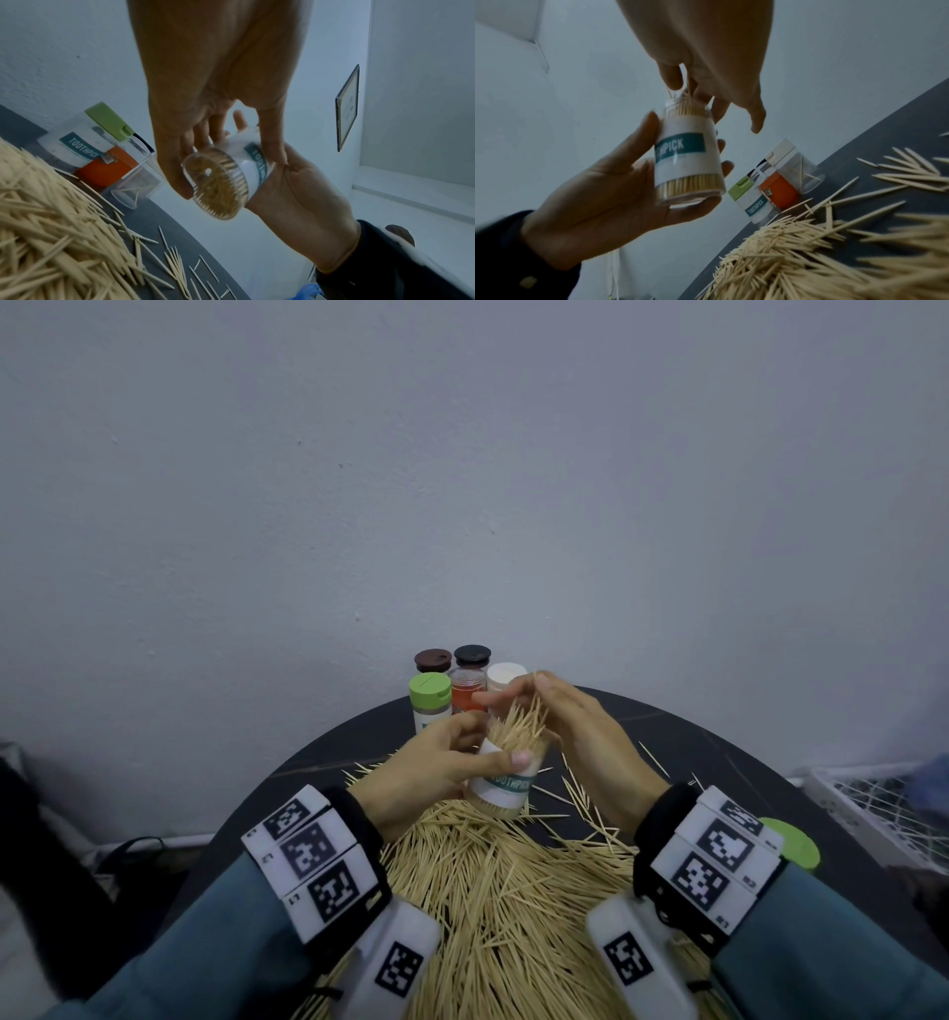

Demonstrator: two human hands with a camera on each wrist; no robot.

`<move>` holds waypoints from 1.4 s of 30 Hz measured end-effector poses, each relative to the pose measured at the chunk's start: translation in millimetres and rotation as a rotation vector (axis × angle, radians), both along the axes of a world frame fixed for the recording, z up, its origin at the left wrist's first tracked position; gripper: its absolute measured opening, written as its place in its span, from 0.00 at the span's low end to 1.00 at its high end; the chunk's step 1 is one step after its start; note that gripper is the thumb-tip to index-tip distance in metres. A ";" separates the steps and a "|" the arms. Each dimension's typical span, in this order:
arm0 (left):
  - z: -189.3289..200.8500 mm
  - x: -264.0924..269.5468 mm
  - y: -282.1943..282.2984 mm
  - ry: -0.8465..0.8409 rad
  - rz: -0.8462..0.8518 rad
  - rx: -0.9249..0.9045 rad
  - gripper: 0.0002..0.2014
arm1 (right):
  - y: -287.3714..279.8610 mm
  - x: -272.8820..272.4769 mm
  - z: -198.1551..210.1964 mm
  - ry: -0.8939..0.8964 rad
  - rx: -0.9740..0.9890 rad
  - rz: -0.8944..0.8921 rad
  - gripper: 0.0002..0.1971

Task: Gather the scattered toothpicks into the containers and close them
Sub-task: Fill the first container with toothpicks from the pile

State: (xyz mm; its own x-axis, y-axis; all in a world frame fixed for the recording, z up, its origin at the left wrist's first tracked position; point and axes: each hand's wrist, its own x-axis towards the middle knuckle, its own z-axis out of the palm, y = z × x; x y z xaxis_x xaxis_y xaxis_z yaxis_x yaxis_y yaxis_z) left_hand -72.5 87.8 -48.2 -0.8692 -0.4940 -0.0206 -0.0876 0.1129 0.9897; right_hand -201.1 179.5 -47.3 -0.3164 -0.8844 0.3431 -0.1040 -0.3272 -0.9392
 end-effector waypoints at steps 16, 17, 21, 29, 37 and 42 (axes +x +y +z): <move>1.1 0.3 0.4 0.053 0.035 0.032 0.28 | -1.5 -6.5 -4.5 0.021 0.002 -0.028 0.08; 1.3 0.4 -0.9 0.062 0.050 0.046 0.28 | -0.6 -6.5 -2.5 0.016 0.004 -0.022 0.08; 3.4 1.4 -4.1 0.089 0.077 0.073 0.27 | 2.5 -5.2 3.3 0.016 -0.016 0.004 0.12; 2.4 0.2 -0.8 0.075 0.031 0.050 0.29 | -0.7 -5.2 -5.3 0.030 -0.031 -0.093 0.12; 5.0 1.5 -5.1 0.142 0.115 0.081 0.24 | -0.3 -4.5 -2.1 0.108 -0.033 -0.063 0.12; 5.2 2.9 -6.7 0.155 0.137 0.060 0.26 | 1.3 -9.2 3.6 0.183 -0.031 -0.088 0.12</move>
State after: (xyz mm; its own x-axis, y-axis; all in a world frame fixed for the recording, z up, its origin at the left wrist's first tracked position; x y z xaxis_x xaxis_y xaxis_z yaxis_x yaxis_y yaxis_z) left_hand -69.6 81.0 -43.0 -0.7888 -0.6100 0.0751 0.0559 0.0505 0.9972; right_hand -210.3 180.8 -43.8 -0.3219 -0.8442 0.4287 -0.3018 -0.3377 -0.8916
